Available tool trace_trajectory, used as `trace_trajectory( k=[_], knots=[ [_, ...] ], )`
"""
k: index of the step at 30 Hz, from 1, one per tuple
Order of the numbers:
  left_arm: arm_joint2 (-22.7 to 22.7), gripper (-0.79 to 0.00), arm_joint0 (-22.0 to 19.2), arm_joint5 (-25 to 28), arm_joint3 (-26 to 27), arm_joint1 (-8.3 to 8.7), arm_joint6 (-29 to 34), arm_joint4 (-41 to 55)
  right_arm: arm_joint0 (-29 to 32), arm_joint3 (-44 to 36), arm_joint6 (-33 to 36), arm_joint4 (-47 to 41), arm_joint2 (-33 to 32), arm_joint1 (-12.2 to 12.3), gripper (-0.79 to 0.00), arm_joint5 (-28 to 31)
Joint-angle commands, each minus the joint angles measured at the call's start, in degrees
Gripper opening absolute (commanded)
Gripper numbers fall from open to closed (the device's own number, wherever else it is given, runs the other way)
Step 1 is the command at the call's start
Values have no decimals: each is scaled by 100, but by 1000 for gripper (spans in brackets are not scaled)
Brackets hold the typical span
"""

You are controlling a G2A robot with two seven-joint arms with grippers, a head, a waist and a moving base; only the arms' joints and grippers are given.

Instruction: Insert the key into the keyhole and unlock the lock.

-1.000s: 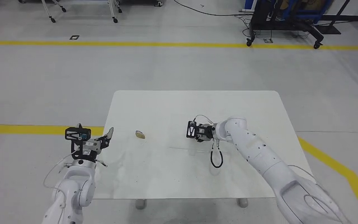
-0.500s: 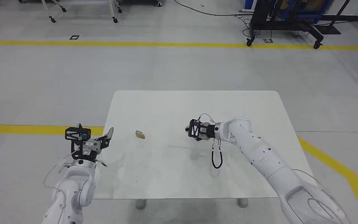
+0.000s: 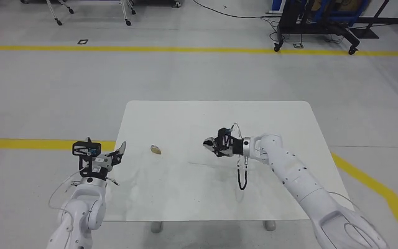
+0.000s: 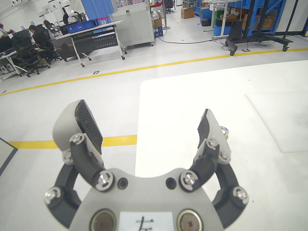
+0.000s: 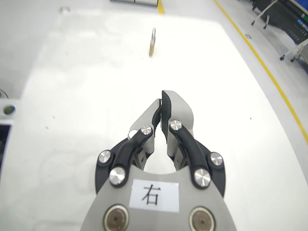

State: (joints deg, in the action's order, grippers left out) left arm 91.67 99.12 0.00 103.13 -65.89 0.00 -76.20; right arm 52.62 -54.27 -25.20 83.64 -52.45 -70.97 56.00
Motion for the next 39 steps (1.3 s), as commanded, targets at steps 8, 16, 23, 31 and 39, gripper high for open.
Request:
trace_trajectory(
  k=[8,16,23,31,39],
  knots=[
    [0,0,0,0,0,0,0,0,-65,952,-2101,-1233,685,-136,-785,200],
    [-92,0,-35,800,-57,-1,-66,484,7,893,-2108,-1376,693,-146,-785,200],
    [-282,0,-792,3286,-1007,14,1182,3570,87,1072,-907,-3635,817,-360,-785,200],
    [-943,0,-1751,3984,-1716,90,3930,6833,74,904,-435,-4773,861,-481,-785,200],
    [-1259,0,-1811,4078,-1776,63,4279,7785,140,830,-390,-4883,852,-489,-785,185]
  ],
)
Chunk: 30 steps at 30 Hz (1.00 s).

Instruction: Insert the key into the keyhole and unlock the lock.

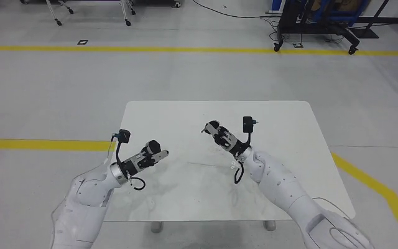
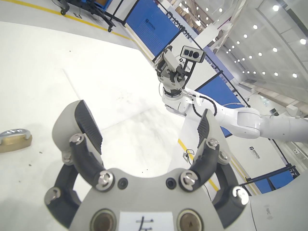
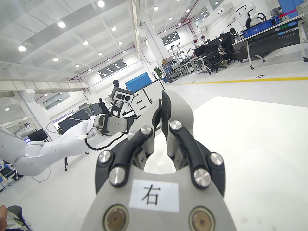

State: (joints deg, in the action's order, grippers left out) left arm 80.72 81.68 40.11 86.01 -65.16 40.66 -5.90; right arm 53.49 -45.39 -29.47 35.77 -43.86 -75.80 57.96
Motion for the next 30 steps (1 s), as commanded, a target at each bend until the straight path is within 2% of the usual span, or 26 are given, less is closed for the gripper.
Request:
trace_trajectory(
  k=[1,3,5,8,9,11,15,19,30],
  knots=[
    [-269,0,-162,187,-189,-21,395,1297,105,-96,138,-263,-21,-16,-785,-54],
    [-429,0,-435,324,-554,-36,756,2029,185,-215,342,-735,-23,-58,-785,-32],
    [-612,0,-707,500,-843,-58,998,2213,219,-315,599,-1278,17,-109,-785,5],
    [-916,0,-1007,732,-1147,-127,973,2343,193,-313,1113,-1966,122,-182,-785,5],
    [-999,-37,-1094,786,-1248,-148,941,2339,170,-279,1293,-2148,161,-208,-785,5],
    [-1177,-160,-1257,818,-1416,-193,855,2272,140,-264,1584,-2572,218,-259,-785,5],
    [-1448,-200,-1515,859,-1698,-278,518,1967,53,-150,2108,-3018,306,-342,-785,5],
    [-1638,-409,-1694,871,-1916,-346,206,1754,-9,-48,2412,-3259,334,-413,-785,5],
    [-1833,-523,-1886,919,-2215,-413,-82,1662,-71,134,2927,-3584,303,-554,-785,5]
  ],
)
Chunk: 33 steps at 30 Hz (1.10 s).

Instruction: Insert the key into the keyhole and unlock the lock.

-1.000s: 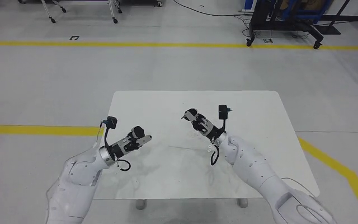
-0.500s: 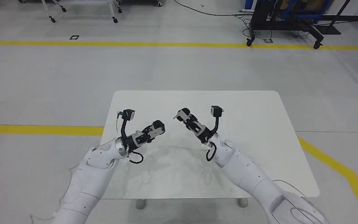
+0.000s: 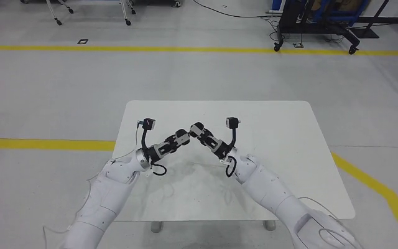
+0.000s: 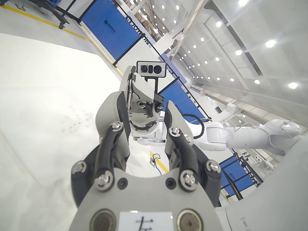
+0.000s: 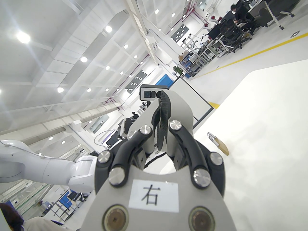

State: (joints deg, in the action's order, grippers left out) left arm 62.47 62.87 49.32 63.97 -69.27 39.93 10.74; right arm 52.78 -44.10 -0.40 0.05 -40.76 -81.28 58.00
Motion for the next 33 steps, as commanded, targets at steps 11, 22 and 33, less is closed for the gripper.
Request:
trace_trajectory(
  k=[11,22,33],
  knots=[
    [-39,-650,-24,-82,-66,-15,-213,-37,36,40,273,-60,-181,-66,-785,0],
    [3,-785,-13,-214,-72,-7,-388,-116,63,34,421,-57,-315,-104,0,0],
    [721,-785,307,-739,544,349,1163,11,101,-58,678,158,-362,-45,0,-46]
  ],
)
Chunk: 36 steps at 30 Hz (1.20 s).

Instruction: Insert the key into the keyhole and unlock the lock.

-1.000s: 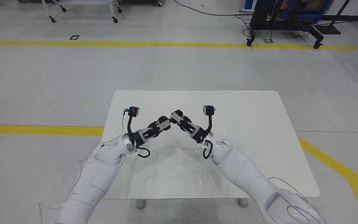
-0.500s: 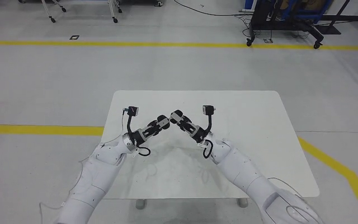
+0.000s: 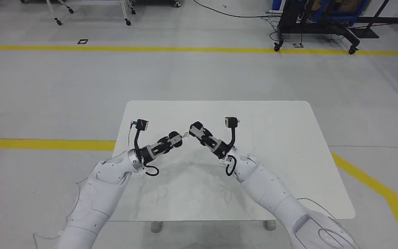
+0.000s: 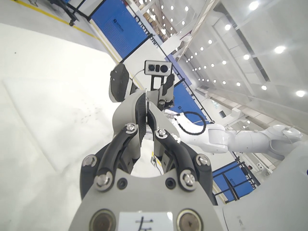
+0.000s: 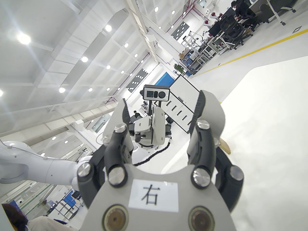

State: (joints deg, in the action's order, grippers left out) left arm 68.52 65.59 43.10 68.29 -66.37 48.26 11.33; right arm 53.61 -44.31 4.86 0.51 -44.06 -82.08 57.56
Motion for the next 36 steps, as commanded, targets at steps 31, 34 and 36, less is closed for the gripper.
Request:
trace_trajectory(
  k=[31,34,36],
  knots=[
    [268,-785,158,-692,915,471,1699,-867,110,-596,4342,-1751,-20,422,-545,-860],
    [238,-785,144,-684,900,484,1676,-881,94,-560,4358,-1777,-12,411,-686,-858],
    [214,-785,132,-668,897,497,1673,-950,91,-539,4338,-1786,-13,403,-785,-838]
  ],
)
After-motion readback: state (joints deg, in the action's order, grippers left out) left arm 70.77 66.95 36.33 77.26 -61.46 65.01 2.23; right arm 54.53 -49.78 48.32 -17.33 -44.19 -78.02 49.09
